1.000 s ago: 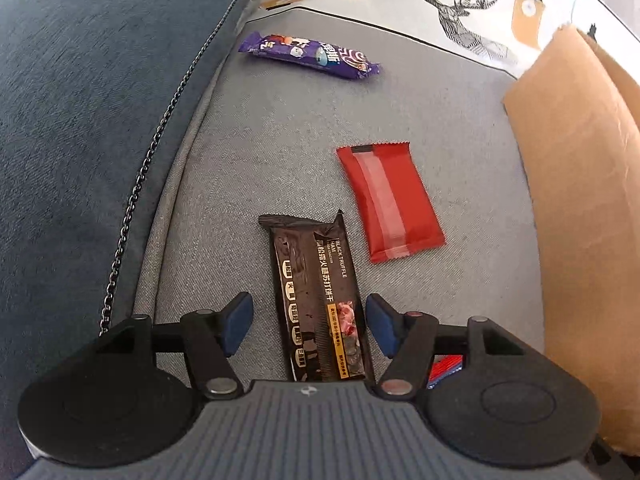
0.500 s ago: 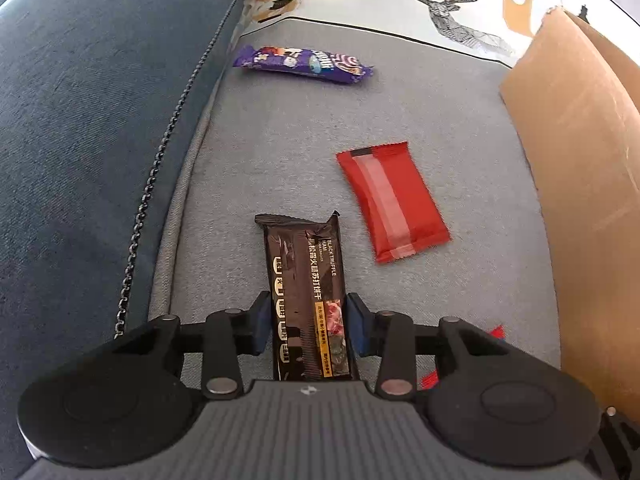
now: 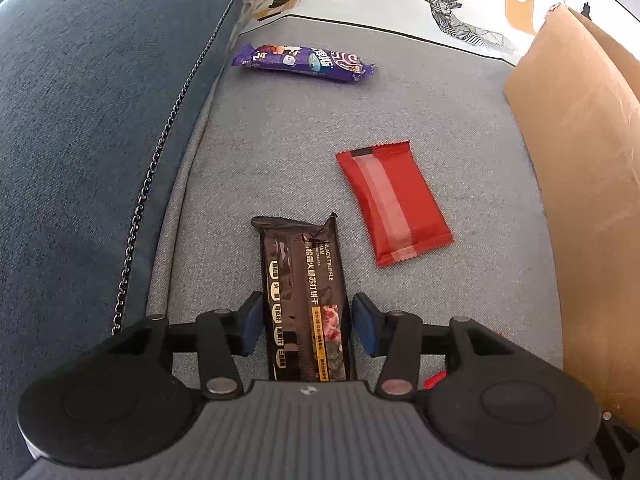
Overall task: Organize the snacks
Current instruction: 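Lift the spicy strip bag and chocolate bar in both tools over the box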
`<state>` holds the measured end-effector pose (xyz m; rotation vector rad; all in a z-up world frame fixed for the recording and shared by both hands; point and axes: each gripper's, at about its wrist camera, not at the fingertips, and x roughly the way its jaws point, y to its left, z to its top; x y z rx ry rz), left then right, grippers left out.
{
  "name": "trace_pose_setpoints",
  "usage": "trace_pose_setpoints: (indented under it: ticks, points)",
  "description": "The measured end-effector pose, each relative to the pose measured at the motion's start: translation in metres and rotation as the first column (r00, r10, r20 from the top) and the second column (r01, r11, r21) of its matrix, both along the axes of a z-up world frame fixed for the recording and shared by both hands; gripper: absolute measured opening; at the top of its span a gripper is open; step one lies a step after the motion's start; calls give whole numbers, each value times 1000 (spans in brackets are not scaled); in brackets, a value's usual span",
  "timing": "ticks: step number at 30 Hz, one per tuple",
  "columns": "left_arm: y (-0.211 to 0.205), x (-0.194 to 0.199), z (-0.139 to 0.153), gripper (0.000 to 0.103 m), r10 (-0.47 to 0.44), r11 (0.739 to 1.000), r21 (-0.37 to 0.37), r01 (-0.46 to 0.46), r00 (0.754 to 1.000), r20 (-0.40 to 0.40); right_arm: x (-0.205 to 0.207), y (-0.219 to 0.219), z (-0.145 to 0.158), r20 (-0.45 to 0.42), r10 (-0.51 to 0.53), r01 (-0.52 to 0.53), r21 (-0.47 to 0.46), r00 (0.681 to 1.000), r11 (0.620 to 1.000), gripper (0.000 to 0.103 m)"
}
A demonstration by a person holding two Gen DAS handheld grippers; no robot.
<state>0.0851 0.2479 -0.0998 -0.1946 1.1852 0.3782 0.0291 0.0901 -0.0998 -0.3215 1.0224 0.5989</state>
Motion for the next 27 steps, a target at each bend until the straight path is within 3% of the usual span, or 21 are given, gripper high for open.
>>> trace_pose_setpoints:
  ticks: [6, 13, 27]
  points:
    - [-3, 2, 1, 43, -36, 999, 12, 36, 999, 3, -1, 2, 0, 9, 7, -7, -6, 1000, 1000, 50]
    - [-3, 1, 4, 43, -30, 999, 16, 30, 999, 15, -6, 1, 4, 27, 13, -13, -1, 1000, 1000, 48]
    - [4, -16, 41, 43, 46, 998, 27, -51, 982, 183, -25, -17, 55, 205, -16, -12, 134, 979, 991, 47]
